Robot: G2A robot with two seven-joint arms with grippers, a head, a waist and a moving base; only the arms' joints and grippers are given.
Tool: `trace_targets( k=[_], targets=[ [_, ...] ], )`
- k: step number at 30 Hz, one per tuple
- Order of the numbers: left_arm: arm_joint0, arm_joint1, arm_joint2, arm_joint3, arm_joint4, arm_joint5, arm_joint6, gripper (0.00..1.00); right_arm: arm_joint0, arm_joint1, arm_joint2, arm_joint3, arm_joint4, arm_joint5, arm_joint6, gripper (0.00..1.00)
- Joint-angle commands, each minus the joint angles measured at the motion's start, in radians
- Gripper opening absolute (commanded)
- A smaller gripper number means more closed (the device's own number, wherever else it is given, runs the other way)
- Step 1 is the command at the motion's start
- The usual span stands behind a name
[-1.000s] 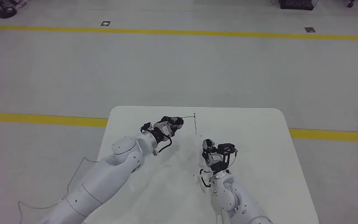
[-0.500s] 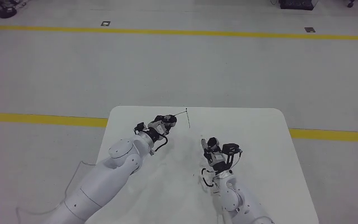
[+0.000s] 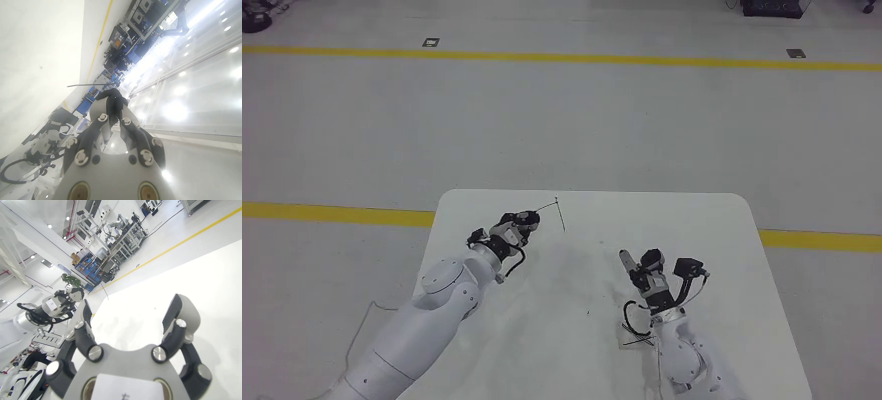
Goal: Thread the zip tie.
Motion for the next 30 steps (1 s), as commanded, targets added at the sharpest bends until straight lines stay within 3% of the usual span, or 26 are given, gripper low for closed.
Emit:
trace_targets(
  k=[1, 9, 16, 19, 23, 26, 27, 30],
  targets=[
    [0.012, -0.001, -0.006, -0.004, -0.011, 0.003, -0.012, 0.0, -0.008, 0.007, 0.003, -0.013, 0.01, 0.0, 0.011, 1.0],
    [0.028, -0.006, -0.016, 0.002, -0.013, 0.014, -0.003, 0.0, -0.009, 0.026, -0.014, -0.014, 0.022, 0.0, 0.011, 1.0],
    [0.045, -0.011, -0.03, 0.031, -0.038, 0.019, -0.003, 0.0, -0.018, 0.049, -0.011, -0.034, 0.091, 0.0, 0.005, 1.0],
    [0.056, -0.011, -0.031, 0.041, -0.011, 0.03, 0.024, 0.0, -0.024, 0.063, -0.009, -0.056, 0.145, 0.0, 0.007, 1.0],
    [0.096, -0.006, -0.047, 0.036, 0.039, 0.042, 0.048, 0.0, -0.051, 0.094, 0.025, -0.116, 0.271, 0.0, 0.047, 1.0],
    [0.127, -0.004, -0.055, 0.027, 0.033, 0.052, 0.025, 0.0, -0.074, 0.114, 0.046, -0.148, 0.299, 0.0, 0.048, 1.0],
    [0.136, -0.004, -0.057, 0.028, -0.001, 0.082, -0.023, 0.0, -0.08, 0.121, 0.05, -0.155, 0.307, 0.0, 0.044, 1.0],
    [0.136, -0.004, -0.068, 0.055, -0.019, 0.099, -0.047, 0.0, -0.089, 0.137, 0.056, -0.168, 0.342, 0.0, 0.039, 1.0]
  ],
)
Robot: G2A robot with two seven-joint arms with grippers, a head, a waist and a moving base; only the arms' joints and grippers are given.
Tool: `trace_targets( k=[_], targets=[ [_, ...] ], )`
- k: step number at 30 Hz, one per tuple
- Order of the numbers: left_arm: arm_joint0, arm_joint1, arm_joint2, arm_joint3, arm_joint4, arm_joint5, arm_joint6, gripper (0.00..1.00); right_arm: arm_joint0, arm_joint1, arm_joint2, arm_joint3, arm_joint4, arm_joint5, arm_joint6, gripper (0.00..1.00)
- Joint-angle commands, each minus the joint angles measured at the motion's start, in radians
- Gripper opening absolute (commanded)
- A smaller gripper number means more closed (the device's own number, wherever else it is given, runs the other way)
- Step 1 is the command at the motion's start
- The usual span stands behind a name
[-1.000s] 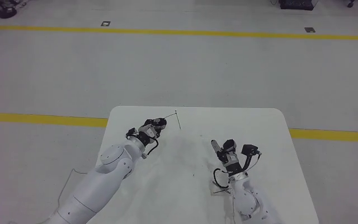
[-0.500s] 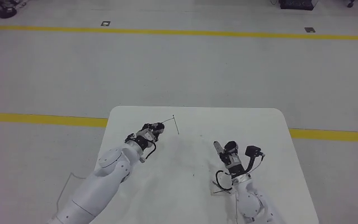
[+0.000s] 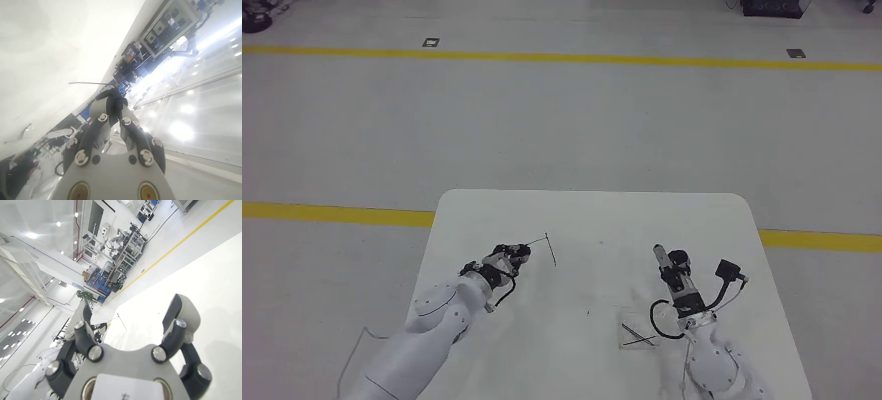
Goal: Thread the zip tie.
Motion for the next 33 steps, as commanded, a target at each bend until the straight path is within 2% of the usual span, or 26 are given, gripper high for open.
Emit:
trace_targets(
  k=[1, 4, 6, 7, 12, 20, 24, 25, 26, 30, 32, 33],
  targets=[
    [-0.002, -0.003, 0.002, 0.013, -0.026, 0.013, -0.018, 0.0, -0.003, 0.01, 0.003, -0.007, 0.018, 0.0, 0.0, 1.0],
    [-0.007, -0.003, 0.003, 0.045, -0.077, 0.076, -0.11, 0.0, -0.01, 0.025, 0.002, -0.02, 0.033, 0.0, -0.005, 1.0],
    [-0.017, -0.004, 0.005, 0.07, -0.095, 0.103, -0.133, 0.0, -0.013, 0.033, -0.002, -0.027, 0.038, 0.0, -0.012, 1.0],
    [-0.025, -0.004, 0.015, 0.091, -0.103, 0.103, -0.145, 0.0, -0.014, 0.038, -0.006, -0.028, 0.038, 0.0, -0.022, 1.0],
    [-0.062, -0.008, 0.032, 0.126, -0.077, 0.095, -0.079, 0.0, -0.009, 0.057, -0.03, -0.026, 0.034, 0.0, -0.056, 1.0],
    [-0.088, -0.017, 0.059, 0.116, -0.051, 0.103, -0.003, 0.0, 0.008, 0.084, -0.078, -0.016, 0.038, 0.0, -0.111, 1.0],
    [-0.09, -0.021, 0.06, 0.109, -0.048, 0.097, 0.04, 0.0, 0.015, 0.097, -0.097, -0.01, 0.037, 0.0, -0.139, 1.0],
    [-0.09, -0.022, 0.06, 0.108, -0.049, 0.096, 0.047, 0.06, 0.016, 0.1, -0.102, -0.01, 0.04, 0.0, -0.143, 1.0],
    [-0.09, -0.022, 0.059, 0.108, -0.053, 0.096, 0.05, 0.32, 0.018, 0.104, -0.107, -0.011, 0.045, 0.0, -0.141, 1.0],
    [-0.09, -0.025, 0.058, 0.112, -0.05, 0.097, 0.062, 0.42, 0.029, 0.116, -0.128, -0.006, 0.051, 0.0, -0.151, 1.0],
    [-0.089, -0.026, 0.061, 0.111, -0.039, 0.098, 0.067, 0.4, 0.037, 0.121, -0.141, 0.0, 0.048, 0.0, -0.162, 1.0],
    [-0.088, -0.026, 0.061, 0.111, -0.037, 0.098, 0.067, 0.43, 0.04, 0.123, -0.146, 0.002, 0.047, 0.0, -0.167, 1.0]
  ],
)
